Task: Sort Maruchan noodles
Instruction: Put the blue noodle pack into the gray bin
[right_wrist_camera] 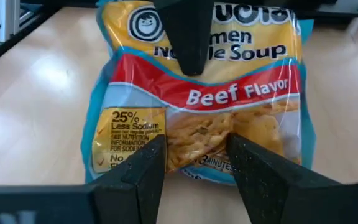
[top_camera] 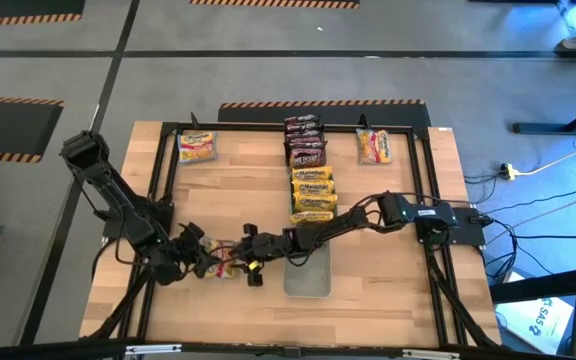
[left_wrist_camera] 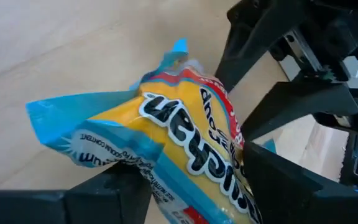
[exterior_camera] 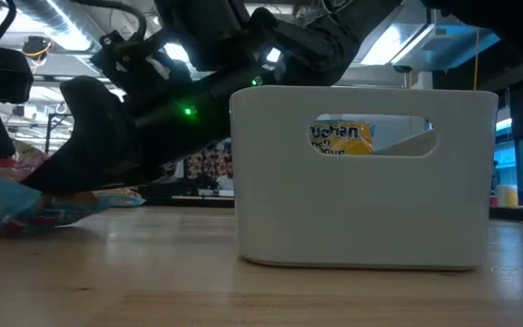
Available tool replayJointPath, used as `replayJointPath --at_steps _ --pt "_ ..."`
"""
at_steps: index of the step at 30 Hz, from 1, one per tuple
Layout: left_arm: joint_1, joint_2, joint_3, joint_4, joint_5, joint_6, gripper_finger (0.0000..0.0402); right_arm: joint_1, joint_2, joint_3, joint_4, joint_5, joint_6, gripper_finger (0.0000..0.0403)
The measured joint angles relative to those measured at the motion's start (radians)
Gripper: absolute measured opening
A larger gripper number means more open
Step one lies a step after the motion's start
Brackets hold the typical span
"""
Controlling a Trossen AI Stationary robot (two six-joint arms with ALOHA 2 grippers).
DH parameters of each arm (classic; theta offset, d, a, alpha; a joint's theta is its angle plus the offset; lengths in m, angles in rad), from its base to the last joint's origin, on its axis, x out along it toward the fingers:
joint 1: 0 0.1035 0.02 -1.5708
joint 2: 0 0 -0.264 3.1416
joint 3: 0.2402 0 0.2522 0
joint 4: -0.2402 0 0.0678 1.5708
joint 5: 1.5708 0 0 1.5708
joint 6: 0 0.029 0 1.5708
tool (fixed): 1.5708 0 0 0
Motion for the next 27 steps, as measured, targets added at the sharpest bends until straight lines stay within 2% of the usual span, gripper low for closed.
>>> replayJointPath --at_steps 8,13,16,18,22,27 --pt "0.008 -0.005 0.0 -0.011 0.011 0.057 0.0162 0.003 0.0 0.0 0.005 -0.001 0.0 0.0179" --pt "0.008 -0.033 0.003 -0.009 0.073 0.162 0.0139 0.003 -0.049 -0.001 -0.056 -0.047 0.004 0.0179" --pt "0.003 -0.055 0.027 -0.018 0.123 0.3 0.0138 0.0 -0.123 -0.001 -0.138 -0.116 0.025 0.0179" --pt "0.002 -0.066 0.058 -0.033 0.14 0.445 0.0136 -0.001 -0.181 0.001 -0.223 -0.152 0.039 0.0179" --pt "0.007 -0.064 0.148 -0.086 0.126 0.727 0.0135 0.0 -0.257 0.0 -0.361 -0.176 0.052 0.0179" --pt "0.044 -0.057 0.227 -0.165 0.096 0.95 0.0135 -0.007 -0.282 0.002 -0.315 -0.144 0.156 0.019"
